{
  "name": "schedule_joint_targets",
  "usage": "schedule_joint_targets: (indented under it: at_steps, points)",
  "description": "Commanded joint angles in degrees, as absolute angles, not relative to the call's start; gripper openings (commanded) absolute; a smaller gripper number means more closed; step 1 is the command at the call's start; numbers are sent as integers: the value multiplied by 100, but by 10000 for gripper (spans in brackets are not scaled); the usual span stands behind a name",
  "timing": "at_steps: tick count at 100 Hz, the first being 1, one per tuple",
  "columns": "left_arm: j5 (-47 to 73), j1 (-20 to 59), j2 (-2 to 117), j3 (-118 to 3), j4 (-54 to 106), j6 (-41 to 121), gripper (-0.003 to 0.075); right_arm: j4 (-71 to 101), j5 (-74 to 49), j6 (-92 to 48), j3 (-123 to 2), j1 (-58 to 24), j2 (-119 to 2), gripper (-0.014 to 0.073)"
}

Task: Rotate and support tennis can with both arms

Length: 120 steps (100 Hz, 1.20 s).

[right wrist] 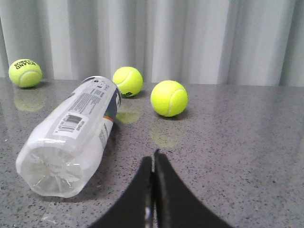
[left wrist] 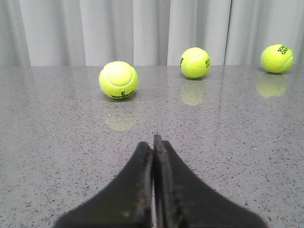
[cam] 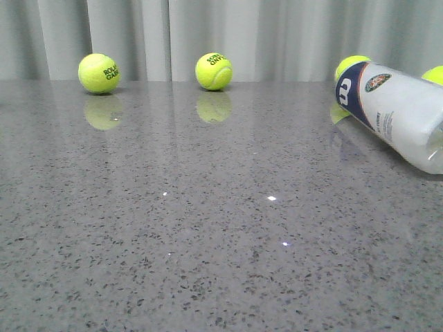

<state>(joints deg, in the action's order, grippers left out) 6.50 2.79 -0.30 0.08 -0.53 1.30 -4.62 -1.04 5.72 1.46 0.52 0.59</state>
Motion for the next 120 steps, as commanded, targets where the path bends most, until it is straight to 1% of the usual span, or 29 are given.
schedule_joint_targets:
  at_steps: [1, 66, 73, 93, 105, 120]
  points:
    - [219, 326, -228, 254, 0, 130, -18, -496, 310, 548, 165, 94, 155, -69]
    - [219, 326, -228, 254, 0, 130, -18, -496, 349, 548, 111, 94, 155, -69]
    - [219, 326, -228, 254, 0, 130, -18, -496, 118, 548, -57, 94, 148, -69]
    - [219, 326, -228, 254, 0, 130, -18, -496, -1191, 553, -934, 94, -194, -69]
    - [219, 326, -228, 254, 0, 130, -18, -496, -1817, 553, -1567, 94, -729, -69]
    - [219, 326, -228, 254, 0, 130, -18, -496, -2440, 553, -2413, 94, -1676, -69]
